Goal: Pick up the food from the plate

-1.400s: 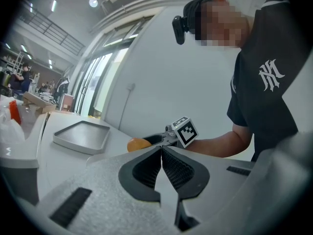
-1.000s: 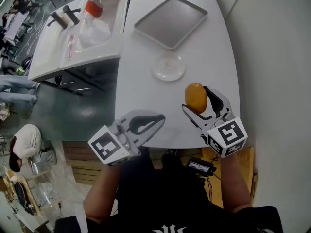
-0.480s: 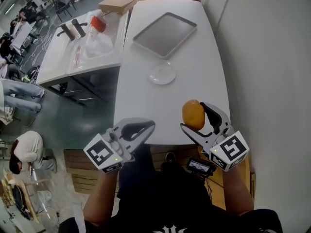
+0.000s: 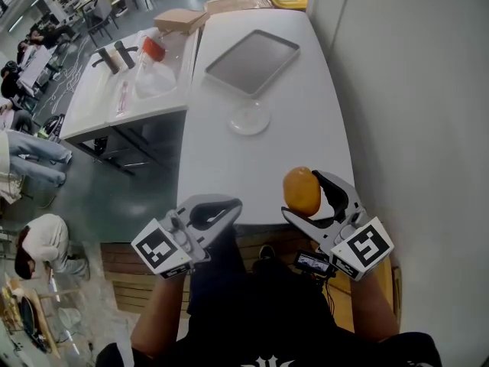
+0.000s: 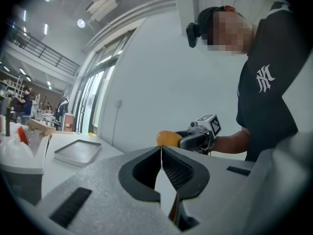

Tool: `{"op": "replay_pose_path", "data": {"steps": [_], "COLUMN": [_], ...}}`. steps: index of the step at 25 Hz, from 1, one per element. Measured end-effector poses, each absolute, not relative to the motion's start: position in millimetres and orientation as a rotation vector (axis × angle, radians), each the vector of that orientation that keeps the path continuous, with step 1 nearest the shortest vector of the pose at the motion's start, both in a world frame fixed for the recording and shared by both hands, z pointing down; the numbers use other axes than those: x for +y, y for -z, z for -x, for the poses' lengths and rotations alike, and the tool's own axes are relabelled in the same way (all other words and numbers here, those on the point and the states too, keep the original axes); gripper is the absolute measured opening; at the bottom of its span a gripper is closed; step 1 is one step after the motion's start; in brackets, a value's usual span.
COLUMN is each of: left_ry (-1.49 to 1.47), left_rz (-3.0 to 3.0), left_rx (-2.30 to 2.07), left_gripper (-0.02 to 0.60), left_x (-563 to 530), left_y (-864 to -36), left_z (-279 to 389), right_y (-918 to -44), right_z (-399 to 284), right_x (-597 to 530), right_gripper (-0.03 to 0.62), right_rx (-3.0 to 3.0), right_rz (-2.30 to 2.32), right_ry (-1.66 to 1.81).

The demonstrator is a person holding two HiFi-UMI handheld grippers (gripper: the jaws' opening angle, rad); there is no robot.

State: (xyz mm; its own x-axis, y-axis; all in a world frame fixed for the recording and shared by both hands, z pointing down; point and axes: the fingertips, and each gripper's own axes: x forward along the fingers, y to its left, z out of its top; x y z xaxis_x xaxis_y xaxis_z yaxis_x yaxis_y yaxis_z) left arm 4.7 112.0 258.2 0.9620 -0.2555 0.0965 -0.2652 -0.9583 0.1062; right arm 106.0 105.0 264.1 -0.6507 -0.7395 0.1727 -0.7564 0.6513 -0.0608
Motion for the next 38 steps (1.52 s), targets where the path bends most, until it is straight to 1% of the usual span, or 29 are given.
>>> {"op": "replay_pose_path", "data": {"steps": [7, 12, 22, 38], "left_ry": [-0.144, -0.102, -0.113, -0.192], "left_rz": [-2.981, -2.997, -2.972, -2.946], "left_rx": [-0.383, -0.388, -0.371, -0.354], "left_gripper": [0.008, 0.008, 0.008, 0.008], "left_x": [129, 133, 143, 147], "left_y": [-263, -263, -279, -278], "left_z": [-15, -13, -14, -20], "right_y": [-267, -274, -285, -283], "right_z": [-106, -98, -87, -87], "right_x": [122, 128, 129, 133], "right_gripper": [0.368, 0.37, 0.369, 0.37], "right_rx": [-2.756, -2.763, -2.757, -2.788], "right_rz": [-1.215, -1.179, -1.133, -1.092], "right_ry": [-0.187, -0.19, -0.192, -0.178]}}
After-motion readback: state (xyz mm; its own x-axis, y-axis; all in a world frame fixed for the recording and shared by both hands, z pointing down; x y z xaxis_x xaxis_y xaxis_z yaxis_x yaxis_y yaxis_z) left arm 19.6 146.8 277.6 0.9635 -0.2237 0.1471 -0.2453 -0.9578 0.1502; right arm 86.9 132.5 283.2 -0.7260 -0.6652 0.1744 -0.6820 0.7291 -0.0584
